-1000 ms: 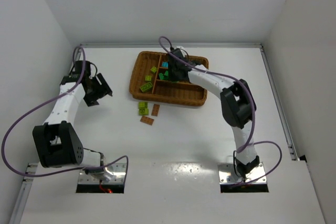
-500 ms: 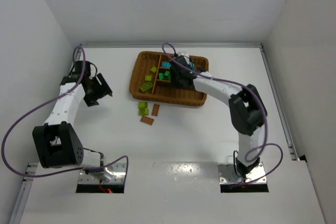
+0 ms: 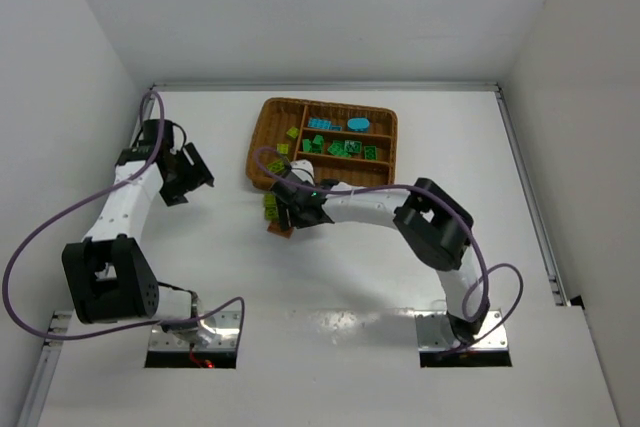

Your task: Sort the legos into containers by color

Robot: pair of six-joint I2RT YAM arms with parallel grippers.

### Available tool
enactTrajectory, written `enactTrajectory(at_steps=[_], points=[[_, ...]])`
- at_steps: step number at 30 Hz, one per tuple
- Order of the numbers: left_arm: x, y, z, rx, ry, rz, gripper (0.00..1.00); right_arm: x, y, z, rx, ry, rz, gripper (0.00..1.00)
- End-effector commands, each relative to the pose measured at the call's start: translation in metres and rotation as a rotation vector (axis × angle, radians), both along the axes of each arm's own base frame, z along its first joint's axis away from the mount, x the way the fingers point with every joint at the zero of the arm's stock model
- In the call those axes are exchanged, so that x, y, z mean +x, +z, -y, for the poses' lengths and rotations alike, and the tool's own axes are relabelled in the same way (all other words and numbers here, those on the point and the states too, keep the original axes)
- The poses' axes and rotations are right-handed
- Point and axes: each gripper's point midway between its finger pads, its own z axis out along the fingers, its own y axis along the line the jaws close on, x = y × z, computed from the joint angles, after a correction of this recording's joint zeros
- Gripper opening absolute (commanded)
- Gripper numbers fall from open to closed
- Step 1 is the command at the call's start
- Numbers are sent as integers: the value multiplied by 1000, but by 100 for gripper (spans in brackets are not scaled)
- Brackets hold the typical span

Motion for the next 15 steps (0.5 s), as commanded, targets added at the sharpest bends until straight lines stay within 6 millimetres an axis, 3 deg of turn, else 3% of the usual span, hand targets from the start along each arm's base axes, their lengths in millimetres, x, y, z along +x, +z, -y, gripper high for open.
enactTrajectory(at_steps=[1,2,10,15], points=[[2,12,0,17,-11,50,77,29,21,-7,48,-95,55,70],[2,12,0,17,-11,50,77,32,11,-2,7,-108,57,70],[2,12,0,17,-11,50,77,45,-10,-9,-66,-118,53,67],[2,11,0,22,-19,50,77,43,-19,8,-165,-141,71,55]])
